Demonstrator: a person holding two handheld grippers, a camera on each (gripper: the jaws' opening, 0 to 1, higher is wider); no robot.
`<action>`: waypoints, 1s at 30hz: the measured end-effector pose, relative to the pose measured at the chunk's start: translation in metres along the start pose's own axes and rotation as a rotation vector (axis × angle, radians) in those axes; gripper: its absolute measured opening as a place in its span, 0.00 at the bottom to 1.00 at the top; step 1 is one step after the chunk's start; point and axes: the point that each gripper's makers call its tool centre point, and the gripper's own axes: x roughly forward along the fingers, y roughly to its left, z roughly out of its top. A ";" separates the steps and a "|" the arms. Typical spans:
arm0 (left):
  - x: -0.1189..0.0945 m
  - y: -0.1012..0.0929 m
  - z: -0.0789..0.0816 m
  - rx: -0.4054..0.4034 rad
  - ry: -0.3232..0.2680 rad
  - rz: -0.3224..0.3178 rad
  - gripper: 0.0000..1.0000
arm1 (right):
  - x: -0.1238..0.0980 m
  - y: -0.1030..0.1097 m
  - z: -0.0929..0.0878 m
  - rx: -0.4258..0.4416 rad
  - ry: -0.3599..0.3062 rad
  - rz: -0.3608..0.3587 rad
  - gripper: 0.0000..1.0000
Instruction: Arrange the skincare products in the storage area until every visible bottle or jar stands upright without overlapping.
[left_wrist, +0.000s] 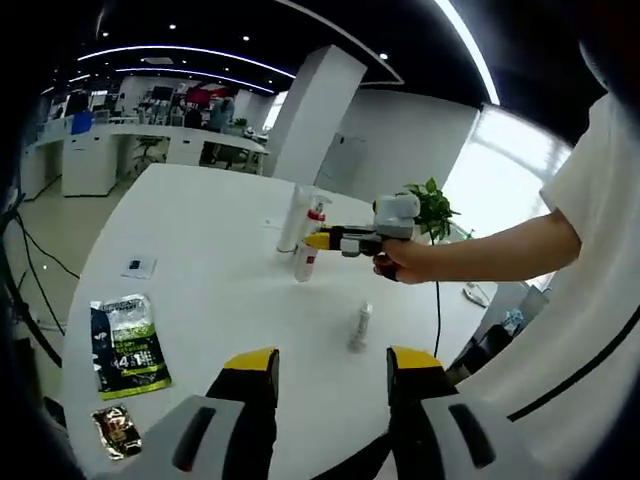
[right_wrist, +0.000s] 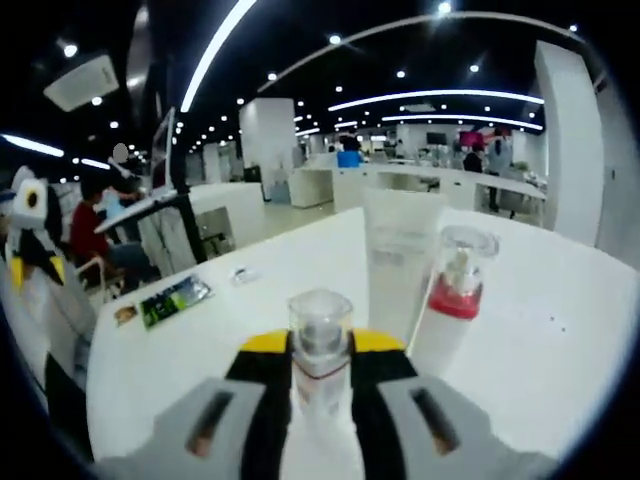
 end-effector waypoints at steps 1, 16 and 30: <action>0.000 0.000 0.000 -0.004 0.000 0.002 0.44 | 0.001 0.001 0.001 -0.008 -0.004 0.003 0.19; -0.008 -0.009 -0.015 -0.024 0.007 0.040 0.43 | 0.012 0.006 -0.001 -0.023 -0.020 0.020 0.19; -0.014 -0.003 -0.012 -0.056 -0.023 0.081 0.43 | 0.016 0.006 -0.008 -0.044 -0.015 0.026 0.19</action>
